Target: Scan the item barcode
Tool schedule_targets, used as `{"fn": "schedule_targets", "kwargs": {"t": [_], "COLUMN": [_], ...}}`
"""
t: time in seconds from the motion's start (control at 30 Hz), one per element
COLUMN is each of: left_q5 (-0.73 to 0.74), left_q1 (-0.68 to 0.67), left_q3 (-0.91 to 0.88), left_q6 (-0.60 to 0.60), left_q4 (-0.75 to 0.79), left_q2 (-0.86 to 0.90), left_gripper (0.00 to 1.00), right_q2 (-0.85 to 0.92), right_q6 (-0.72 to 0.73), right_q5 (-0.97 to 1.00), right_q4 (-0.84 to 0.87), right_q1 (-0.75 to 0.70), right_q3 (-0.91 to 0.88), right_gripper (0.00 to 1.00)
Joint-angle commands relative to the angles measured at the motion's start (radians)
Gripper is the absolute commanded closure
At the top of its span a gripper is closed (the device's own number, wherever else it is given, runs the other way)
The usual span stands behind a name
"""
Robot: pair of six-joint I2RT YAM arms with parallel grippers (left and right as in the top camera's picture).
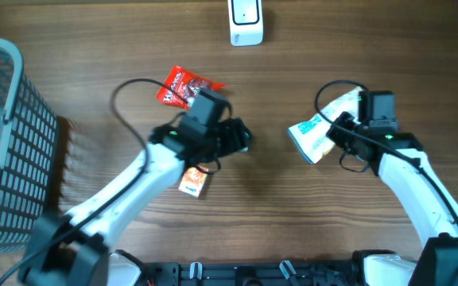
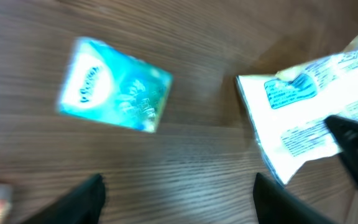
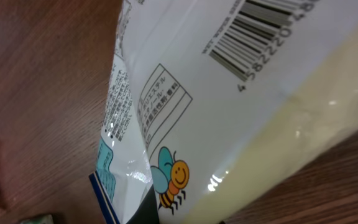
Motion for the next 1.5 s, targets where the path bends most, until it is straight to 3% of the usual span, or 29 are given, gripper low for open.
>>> {"fn": "schedule_targets", "kwargs": {"t": [0.0,0.1,0.2,0.3,0.37,0.53,0.57,0.6,0.63,0.67,0.77,0.83,0.93,1.03,1.1,1.2,1.23,1.27,1.3,1.33,1.4,1.47], "left_q5": [0.026,0.023,-0.127,-0.377,-0.484,-0.472,-0.472,-0.473,-0.478,-0.497,-0.554,-0.608,-0.654,-0.695,-0.698,-0.698,-0.698,-0.698,-0.697,-0.697,-0.697,-0.696], "left_q1": [-0.094,-0.145,-0.127,-0.082,-0.031,0.072,0.08,0.084,0.087,0.09,0.091,0.091,0.091,0.091,0.091,0.091,0.091,0.091,0.091,0.091,0.091,0.091], "left_q3": [-0.002,-0.002,-0.002,-0.002,-0.001,0.001,0.001,0.001,0.001,0.001,0.0,0.0,0.0,0.0,0.0,0.0,0.0,0.0,0.0,0.0,0.0,0.0], "left_q6": [-0.092,-0.146,-0.17,-0.169,-0.169,-0.161,-0.161,-0.158,-0.158,-0.158,-0.158,-0.159,-0.158,-0.158,-0.158,-0.159,-0.159,-0.158,-0.159,-0.159,-0.159,-0.159], "left_q4": [0.142,0.237,0.209,0.174,0.126,0.056,0.05,0.038,0.027,0.012,-0.064,-0.173,-0.23,-0.268,-0.271,-0.284,-0.288,-0.29,-0.29,-0.29,-0.29,-0.29], "left_q2": [0.152,0.286,0.306,0.306,0.305,0.146,0.099,0.035,-0.016,-0.055,-0.084,-0.081,-0.082,-0.082,-0.082,-0.082,-0.082,-0.082,-0.082,-0.082,-0.082,-0.082], "left_gripper": [0.44,0.58,0.85,0.88,0.96,0.96,0.89,0.75,0.29,0.0,0.0,0.0,0.0,0.0,0.0,0.0,0.0,0.0,0.0,0.0,0.0,0.0], "right_q2": [0.001,0.001,0.001,0.001,0.001,-0.034,-0.043,-0.053,-0.054,-0.054,-0.053,-0.048,0.001,0.089,0.161,0.272,0.304,0.32,0.321,0.317,0.287,0.204], "right_q6": [-0.056,-0.056,-0.056,-0.063,-0.156,-0.272,-0.296,-0.344,-0.38,-0.431,-0.502,-0.605,-0.733,-0.849,-0.943,-0.927,-0.915,-0.856,-0.775,-0.734,-0.597,-0.464], "right_q5": [-0.081,-0.082,-0.087,-0.115,-0.155,-0.152,-0.143,-0.126,-0.112,-0.051,0.27,0.656,0.786,1.165,1.225,1.215,1.223,1.225,1.199,1.133,0.943,0.803], "right_q4": [-0.036,-0.042,-0.057,-0.074,-0.076,-0.079,-0.079,-0.076,-0.07,-0.058,0.03,0.212,0.322,0.347,0.373,0.295,0.277,0.267,0.261,0.246,0.18,0.112], "right_q1": [-0.052,-0.059,-0.059,-0.059,-0.059,-0.047,-0.035,-0.008,0.015,0.065,0.21,0.369,0.413,0.452,0.492,0.596,0.639,0.676,0.705,0.724,0.744,0.718], "right_q3": [0.016,0.016,0.016,0.016,0.016,0.022,0.033,0.06,0.078,0.105,0.119,0.119,0.119,0.119,0.119,0.119,0.119,0.119,0.119,0.119,0.122,0.126], "right_gripper": [0.96,0.96,0.96,0.96,0.96,0.96,0.96,0.96,0.95,0.96,0.96,0.96,0.96,0.96,0.96,0.94,0.81,0.34,0.22,0.19,0.0,0.0]}}
